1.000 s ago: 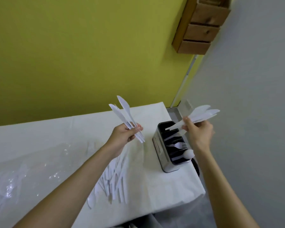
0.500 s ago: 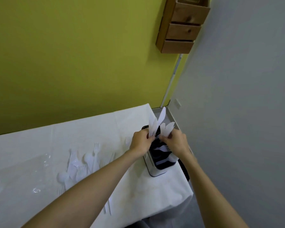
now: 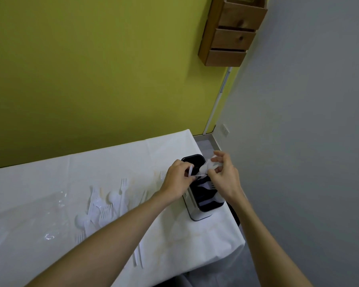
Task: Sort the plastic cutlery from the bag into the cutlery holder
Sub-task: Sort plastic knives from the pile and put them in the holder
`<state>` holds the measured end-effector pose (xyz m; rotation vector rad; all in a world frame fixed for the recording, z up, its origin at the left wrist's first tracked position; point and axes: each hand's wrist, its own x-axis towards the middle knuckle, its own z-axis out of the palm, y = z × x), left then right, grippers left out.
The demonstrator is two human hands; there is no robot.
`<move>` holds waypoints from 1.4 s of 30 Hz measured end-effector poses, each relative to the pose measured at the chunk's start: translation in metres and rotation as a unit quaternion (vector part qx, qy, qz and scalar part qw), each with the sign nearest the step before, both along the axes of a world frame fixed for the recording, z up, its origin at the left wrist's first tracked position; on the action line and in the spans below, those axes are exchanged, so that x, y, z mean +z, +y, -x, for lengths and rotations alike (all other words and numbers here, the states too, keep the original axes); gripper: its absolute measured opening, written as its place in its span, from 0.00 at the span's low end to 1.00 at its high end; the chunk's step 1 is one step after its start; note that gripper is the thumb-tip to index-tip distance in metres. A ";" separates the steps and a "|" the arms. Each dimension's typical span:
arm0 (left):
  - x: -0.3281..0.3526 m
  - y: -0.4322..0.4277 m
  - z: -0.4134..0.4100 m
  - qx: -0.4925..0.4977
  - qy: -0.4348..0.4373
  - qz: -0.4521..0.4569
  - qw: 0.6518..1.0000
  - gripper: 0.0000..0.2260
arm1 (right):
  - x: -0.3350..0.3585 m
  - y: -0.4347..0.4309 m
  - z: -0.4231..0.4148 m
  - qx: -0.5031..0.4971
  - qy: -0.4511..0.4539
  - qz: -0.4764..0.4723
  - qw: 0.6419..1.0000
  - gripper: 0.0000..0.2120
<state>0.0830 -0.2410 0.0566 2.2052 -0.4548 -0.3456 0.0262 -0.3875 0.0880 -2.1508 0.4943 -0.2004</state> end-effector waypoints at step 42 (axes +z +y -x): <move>-0.082 0.183 0.097 0.281 0.130 -0.047 0.950 0.04 | -0.132 0.173 0.023 0.177 0.296 0.114 0.932 0.26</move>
